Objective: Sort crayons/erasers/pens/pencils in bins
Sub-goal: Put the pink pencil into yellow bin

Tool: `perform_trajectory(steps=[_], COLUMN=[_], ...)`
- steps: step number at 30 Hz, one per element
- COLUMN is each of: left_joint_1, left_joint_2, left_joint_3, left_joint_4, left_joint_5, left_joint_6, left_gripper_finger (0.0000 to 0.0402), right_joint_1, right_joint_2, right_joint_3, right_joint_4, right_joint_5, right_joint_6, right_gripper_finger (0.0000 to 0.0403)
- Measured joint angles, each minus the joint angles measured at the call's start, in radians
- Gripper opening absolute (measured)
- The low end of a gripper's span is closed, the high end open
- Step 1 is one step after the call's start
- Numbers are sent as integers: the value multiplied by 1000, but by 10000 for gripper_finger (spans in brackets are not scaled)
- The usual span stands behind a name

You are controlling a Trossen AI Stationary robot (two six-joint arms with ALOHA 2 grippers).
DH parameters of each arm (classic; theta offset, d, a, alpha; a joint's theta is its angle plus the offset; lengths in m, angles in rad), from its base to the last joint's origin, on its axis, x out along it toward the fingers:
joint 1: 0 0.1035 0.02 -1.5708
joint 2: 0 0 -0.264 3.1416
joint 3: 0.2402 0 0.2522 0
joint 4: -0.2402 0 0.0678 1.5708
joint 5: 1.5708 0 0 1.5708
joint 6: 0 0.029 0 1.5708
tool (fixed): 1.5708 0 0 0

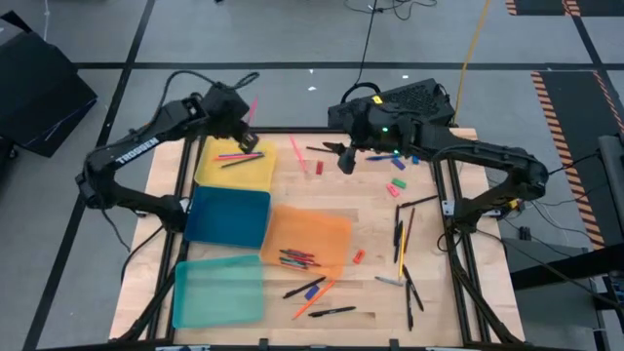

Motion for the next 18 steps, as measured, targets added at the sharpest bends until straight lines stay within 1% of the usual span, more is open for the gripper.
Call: perform_trajectory(steps=[2, 3, 7, 10, 12, 15, 18], left_joint_1=[34, 46, 59, 66, 62, 63, 59], left_joint_2=[4, 10, 39, 82, 115, 174, 235], left_joint_3=[-58, -102, -263, -374, -427, -477, -495], left_joint_4=[-82, -97, -32, 50, 129, 194, 239], left_joint_5=[-16, -16, -18, -78, -117, -192, -219], left_joint_6=[28, 50, 108, 167, 204, 299, 378], left_gripper_finger=[19, 19, 19, 19, 19, 31, 44], right_joint_1=[-4, 0, 43, 83, 109, 148, 168], right_joint_2=[49, 78, 189, 278, 340, 440, 547], right_joint_3=[0, 0, 0, 0, 10, 57, 132], right_joint_4=[-20, -20, -8, -13, -21, -21, -46], right_joint_5=[5, 7, 5, 7, 10, 20, 95], right_joint_6=[44, 69, 171, 244, 295, 385, 503], right_gripper_finger=[255, 254, 248, 243, 240, 235, 229])
